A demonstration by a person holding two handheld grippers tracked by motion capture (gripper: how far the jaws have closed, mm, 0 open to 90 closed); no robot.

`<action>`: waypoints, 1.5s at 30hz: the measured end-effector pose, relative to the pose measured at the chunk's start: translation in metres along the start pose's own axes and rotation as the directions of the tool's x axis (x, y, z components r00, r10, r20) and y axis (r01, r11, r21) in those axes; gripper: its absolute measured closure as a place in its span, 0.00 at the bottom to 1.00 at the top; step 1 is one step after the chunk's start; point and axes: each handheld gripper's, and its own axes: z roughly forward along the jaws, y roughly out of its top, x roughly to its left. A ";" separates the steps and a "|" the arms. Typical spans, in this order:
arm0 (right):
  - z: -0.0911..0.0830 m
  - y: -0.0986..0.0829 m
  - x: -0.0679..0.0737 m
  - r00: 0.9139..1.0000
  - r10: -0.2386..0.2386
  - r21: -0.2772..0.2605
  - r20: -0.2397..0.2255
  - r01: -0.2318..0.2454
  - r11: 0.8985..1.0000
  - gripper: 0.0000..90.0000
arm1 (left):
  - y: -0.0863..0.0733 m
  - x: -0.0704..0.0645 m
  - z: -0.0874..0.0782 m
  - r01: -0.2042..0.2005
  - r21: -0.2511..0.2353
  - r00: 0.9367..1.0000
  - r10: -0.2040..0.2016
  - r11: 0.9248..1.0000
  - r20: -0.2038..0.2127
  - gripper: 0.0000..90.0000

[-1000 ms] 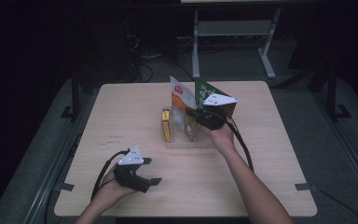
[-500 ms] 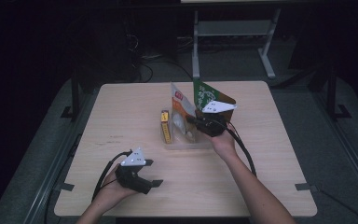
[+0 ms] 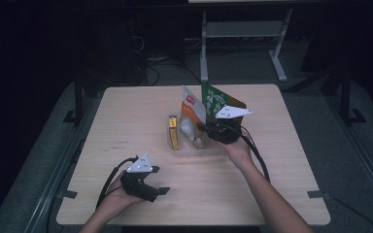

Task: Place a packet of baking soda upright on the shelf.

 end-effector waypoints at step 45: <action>-0.081 -0.053 0.015 0.999 -0.017 0.196 -0.045 0.026 0.980 0.43 | -0.003 0.006 0.006 -0.039 0.052 0.999 0.038 0.998 0.025 0.17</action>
